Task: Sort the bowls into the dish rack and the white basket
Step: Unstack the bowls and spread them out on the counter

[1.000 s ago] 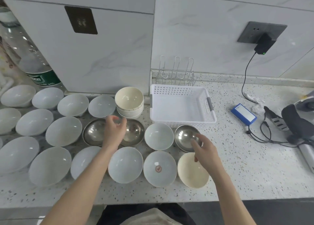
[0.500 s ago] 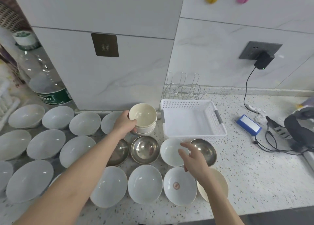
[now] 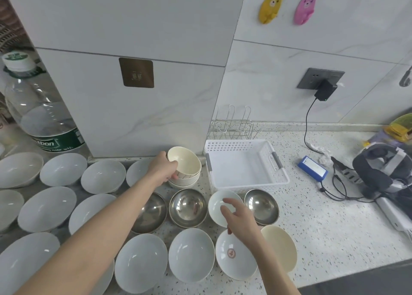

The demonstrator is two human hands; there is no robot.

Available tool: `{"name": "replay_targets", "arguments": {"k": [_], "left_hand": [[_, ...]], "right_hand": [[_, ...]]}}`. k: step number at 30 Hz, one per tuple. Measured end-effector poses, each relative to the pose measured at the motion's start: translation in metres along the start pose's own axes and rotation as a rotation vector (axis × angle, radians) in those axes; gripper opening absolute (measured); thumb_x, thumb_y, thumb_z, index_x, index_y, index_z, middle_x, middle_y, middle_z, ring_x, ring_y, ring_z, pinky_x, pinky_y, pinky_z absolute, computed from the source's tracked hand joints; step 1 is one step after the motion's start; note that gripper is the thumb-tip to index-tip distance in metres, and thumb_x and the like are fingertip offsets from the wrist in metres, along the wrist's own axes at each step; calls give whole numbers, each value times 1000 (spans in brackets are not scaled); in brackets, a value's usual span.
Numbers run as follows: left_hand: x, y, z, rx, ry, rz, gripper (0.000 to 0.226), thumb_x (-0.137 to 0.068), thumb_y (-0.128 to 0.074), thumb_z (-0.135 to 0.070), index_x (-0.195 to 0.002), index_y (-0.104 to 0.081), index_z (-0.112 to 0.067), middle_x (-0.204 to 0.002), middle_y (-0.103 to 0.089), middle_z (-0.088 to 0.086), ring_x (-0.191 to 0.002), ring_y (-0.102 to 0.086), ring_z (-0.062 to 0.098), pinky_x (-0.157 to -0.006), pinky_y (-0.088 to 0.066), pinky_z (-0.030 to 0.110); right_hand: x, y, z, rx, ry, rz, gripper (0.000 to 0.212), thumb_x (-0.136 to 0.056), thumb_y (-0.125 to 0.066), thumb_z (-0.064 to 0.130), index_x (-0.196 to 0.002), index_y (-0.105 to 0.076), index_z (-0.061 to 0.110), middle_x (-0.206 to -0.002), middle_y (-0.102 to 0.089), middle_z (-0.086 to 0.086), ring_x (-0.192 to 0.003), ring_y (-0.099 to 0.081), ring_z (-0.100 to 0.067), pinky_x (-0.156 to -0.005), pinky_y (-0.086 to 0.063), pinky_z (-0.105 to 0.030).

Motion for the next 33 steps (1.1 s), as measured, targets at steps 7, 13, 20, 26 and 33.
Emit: {"name": "replay_targets", "arguments": {"k": [7, 13, 20, 26, 33], "left_hand": [[18, 11, 9, 315, 89, 29, 16, -85, -42, -3, -97, -47, -13, -60, -65, 15, -26, -37, 7, -31, -21, 14], [41, 37, 28, 843, 197, 136, 17, -93, -41, 0, -96, -55, -9, -51, -60, 8, -31, -34, 3, -29, -21, 14], [70, 75, 66, 1001, 265, 55, 17, -94, -42, -3, -91, -56, -11, -47, -58, 1, -31, -33, 1, -28, -23, 13], [100, 95, 86, 996, 235, 6, 19, -91, -40, -1, -89, -56, -10, -50, -56, 3, -34, -32, 4, -31, -23, 13], [124, 97, 86, 1059, 272, 35, 13, -92, -47, -4, -88, -54, -14, -50, -54, 2, -35, -30, 4, -30, -23, 14]], "right_hand": [[-15, -4, 12, 0, -21, -10, 36, -93, -50, 28, -128, -56, 27, -55, -68, 5, -57, -59, 5, -59, -40, -18], [-49, -19, 34, -11, -47, 19, 37, -92, -50, 29, -128, -57, 23, -66, -73, 7, -60, -54, -4, -65, -46, -25], [-91, -49, 62, -45, -90, 28, 46, -95, -48, 35, -132, -51, 9, -79, -72, -7, -51, -53, -7, -53, -40, -23], [-106, -71, 68, -134, -115, 19, 34, -91, -50, 20, -120, -54, 3, -81, -69, -12, -53, -60, -10, -41, -40, -20], [-105, -75, 69, -163, -112, -35, 31, -89, -42, 11, -118, -48, 6, -76, -68, -13, -59, -63, -18, -51, -45, -27]]}}
Point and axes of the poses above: each hand's wrist, its own x-axis away from the middle knuckle, its own y-axis out of the back of the hand, z = x × y, the point moved 5 cm from there along -x, towards the middle knuckle
